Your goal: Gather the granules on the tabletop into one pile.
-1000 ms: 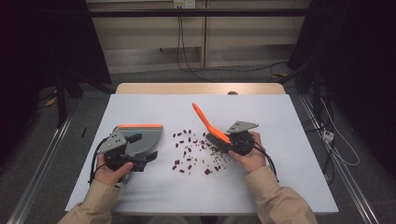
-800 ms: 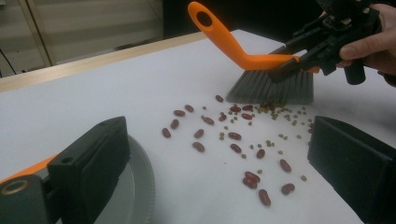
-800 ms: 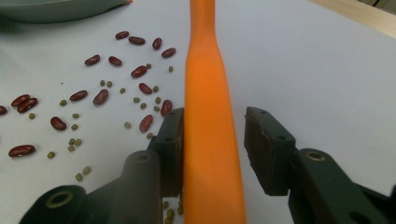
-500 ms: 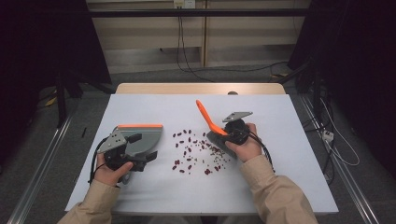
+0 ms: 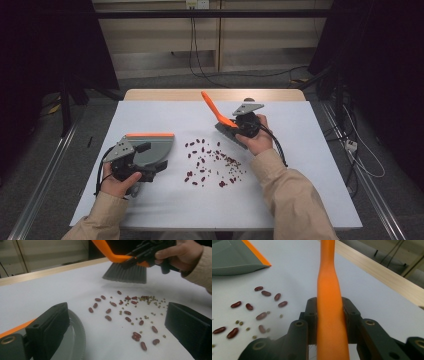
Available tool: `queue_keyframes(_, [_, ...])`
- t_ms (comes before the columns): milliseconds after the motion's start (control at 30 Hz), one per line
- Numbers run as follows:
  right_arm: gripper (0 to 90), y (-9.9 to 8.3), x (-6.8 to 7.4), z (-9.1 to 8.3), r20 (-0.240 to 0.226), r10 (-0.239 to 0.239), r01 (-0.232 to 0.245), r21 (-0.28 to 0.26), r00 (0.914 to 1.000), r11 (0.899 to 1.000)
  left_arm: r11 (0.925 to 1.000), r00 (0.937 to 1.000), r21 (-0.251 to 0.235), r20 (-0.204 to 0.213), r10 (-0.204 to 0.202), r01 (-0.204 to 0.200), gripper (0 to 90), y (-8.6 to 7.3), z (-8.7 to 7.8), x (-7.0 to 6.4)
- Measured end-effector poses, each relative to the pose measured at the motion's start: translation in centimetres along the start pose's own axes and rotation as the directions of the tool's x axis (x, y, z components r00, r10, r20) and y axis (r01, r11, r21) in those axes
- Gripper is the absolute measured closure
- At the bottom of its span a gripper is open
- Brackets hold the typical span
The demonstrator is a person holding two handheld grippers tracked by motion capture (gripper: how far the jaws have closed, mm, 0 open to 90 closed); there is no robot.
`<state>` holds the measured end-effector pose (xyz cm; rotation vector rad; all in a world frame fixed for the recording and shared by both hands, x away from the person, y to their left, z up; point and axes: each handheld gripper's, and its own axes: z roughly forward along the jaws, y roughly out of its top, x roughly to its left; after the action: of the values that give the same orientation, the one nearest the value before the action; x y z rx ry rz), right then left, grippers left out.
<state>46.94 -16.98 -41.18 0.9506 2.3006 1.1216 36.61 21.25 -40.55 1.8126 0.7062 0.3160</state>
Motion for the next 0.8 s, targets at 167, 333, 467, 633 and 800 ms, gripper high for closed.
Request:
queue_keyframes(167, [70.9, 0.4, -0.7, 2.4, -0.027, -0.072, 0.071, -0.025, 0.9971, 0.997, 0.9999, 0.9997, 0.001, -0.019, -0.014, 0.014, 5.7, -0.3, -0.3, 0.2])
queue_keyframes(333, [71.0, 0.1, -0.1, 3.3, -0.077, -0.102, 0.102, -0.003, 0.9918, 0.995, 0.9997, 0.9990, 0.001, -0.038, -0.024, 0.024, 5.7, -0.4, -0.5, 0.5])
queue_keyframes(467, [71.1, 0.2, 1.2, 3.1, -0.100, -0.164, 0.167, 0.020, 0.9813, 0.986, 0.9999, 0.9990, 0.000, -0.040, -0.017, 0.017, 5.7, -0.4, -0.5, 0.3])
queue_keyframes(633, [71.1, -0.3, 2.7, 2.1, -0.148, -0.191, 0.194, 0.002, 0.9703, 0.981, 0.9999, 0.9991, 0.001, -0.039, -0.015, 0.015, 5.7, -0.4, -0.5, 0.2])
queue_keyframes(800, [71.1, -0.9, 3.9, 0.8, -0.186, -0.226, 0.229, -0.002, 0.9564, 0.973, 0.9999, 0.9990, 0.001, -0.043, -0.011, 0.011, 5.7, -0.3, -0.6, 0.2])
